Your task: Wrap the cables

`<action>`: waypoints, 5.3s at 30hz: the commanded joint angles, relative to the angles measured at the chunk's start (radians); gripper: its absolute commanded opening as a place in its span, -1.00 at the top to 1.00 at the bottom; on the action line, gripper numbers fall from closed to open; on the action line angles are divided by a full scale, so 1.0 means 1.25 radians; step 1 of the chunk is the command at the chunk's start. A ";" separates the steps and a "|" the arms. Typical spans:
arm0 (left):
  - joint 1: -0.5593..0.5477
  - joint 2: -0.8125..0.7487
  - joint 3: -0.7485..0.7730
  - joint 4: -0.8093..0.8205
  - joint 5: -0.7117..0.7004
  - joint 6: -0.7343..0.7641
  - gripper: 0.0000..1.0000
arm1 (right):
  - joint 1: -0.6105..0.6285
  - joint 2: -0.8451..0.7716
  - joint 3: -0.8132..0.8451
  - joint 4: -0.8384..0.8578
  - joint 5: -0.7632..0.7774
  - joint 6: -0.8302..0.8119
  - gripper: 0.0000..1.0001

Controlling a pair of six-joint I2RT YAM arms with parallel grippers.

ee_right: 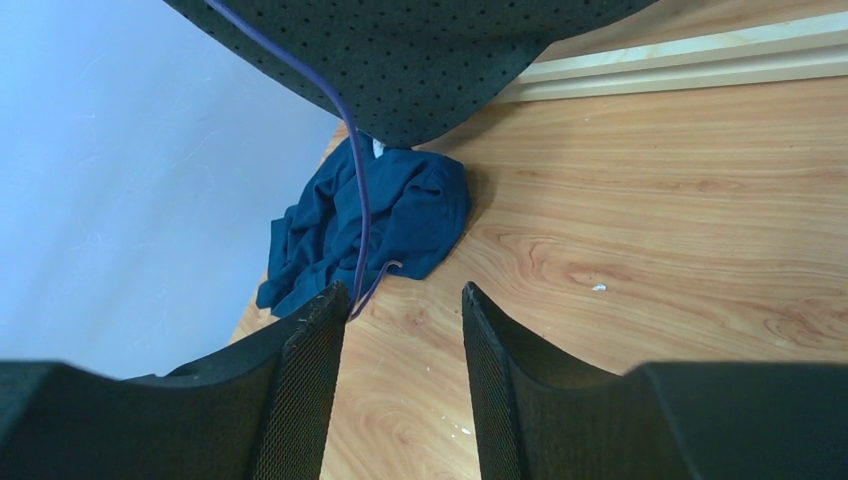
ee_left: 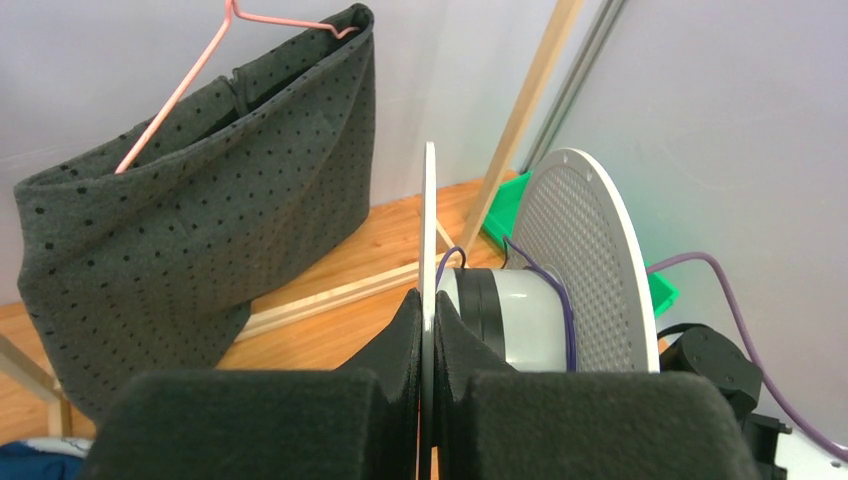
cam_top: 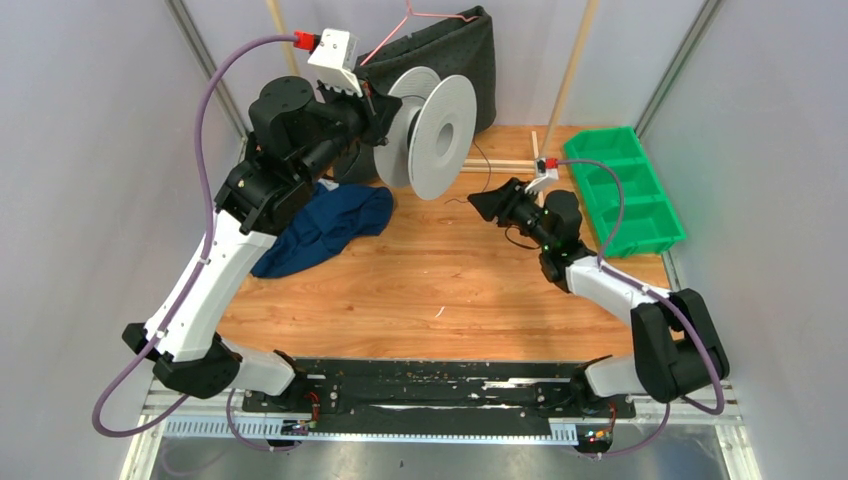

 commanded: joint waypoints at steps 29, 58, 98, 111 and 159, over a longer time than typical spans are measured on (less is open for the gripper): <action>-0.006 0.007 -0.190 0.295 -0.280 -0.157 1.00 | 0.317 -0.196 0.256 -0.643 0.071 -0.356 0.98; -0.035 -0.035 -0.360 0.199 0.161 0.202 1.00 | 0.133 -0.068 0.622 -0.653 -0.285 -0.264 0.98; 0.005 0.054 -0.046 -0.375 0.678 0.445 1.00 | -0.015 -0.267 0.436 -0.970 -0.329 -1.127 0.60; 0.016 0.094 0.002 -0.379 0.653 0.412 1.00 | -0.032 -0.349 0.384 -0.921 -0.151 -1.054 0.00; 0.015 0.075 0.097 0.139 0.219 -0.054 1.00 | -0.095 -0.386 0.034 -0.447 -0.167 -0.504 -0.43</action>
